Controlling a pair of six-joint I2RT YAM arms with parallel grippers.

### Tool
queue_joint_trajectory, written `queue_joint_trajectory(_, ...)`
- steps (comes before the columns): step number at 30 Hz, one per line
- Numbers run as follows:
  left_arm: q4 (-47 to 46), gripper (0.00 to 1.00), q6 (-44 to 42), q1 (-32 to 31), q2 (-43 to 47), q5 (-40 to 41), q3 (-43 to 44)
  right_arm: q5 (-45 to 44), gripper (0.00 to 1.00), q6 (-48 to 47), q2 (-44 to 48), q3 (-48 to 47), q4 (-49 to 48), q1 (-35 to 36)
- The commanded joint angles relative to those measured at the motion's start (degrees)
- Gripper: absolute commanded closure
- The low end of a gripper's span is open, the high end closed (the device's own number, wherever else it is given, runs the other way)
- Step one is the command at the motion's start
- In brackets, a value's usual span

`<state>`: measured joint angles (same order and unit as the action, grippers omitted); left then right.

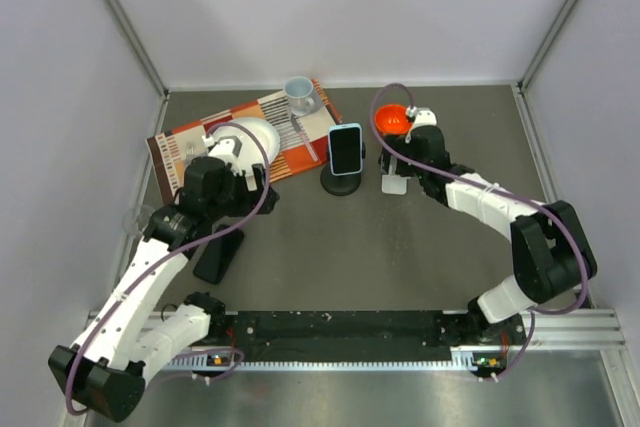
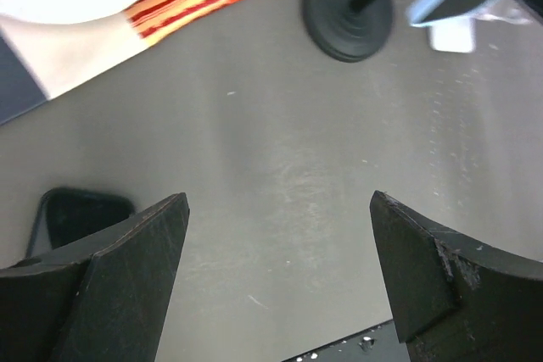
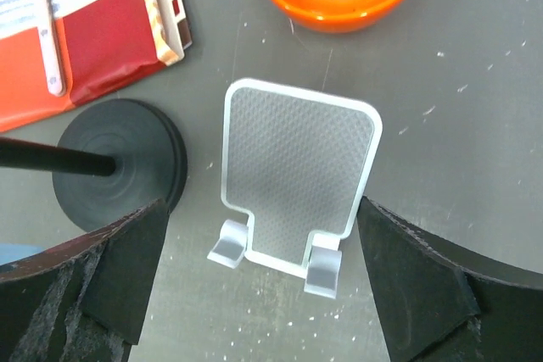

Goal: Place the phone on the phone stand

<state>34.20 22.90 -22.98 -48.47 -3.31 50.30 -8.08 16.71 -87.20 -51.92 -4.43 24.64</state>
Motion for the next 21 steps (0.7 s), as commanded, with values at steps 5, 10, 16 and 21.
queue_joint_trajectory(5,14.3,0.02,0.5,8.6,-11.5,11.8,9.8,4.6,0.07,1.1,11.9,2.2,3.1,0.6)
queue_joint_trajectory(10,14.1,0.02,-3.0,11.2,-18.2,16.0,9.3,7.8,0.07,0.8,19.7,7.3,4.2,0.5)
queue_joint_trajectory(16,13.0,0.02,0.3,11.8,-23.9,16.7,5.8,13.8,0.08,2.4,28.9,12.5,4.3,0.5)
queue_joint_trajectory(21,11.7,0.01,10.9,18.8,-22.2,15.9,1.8,15.8,0.08,2.2,32.8,15.1,7.0,0.5)
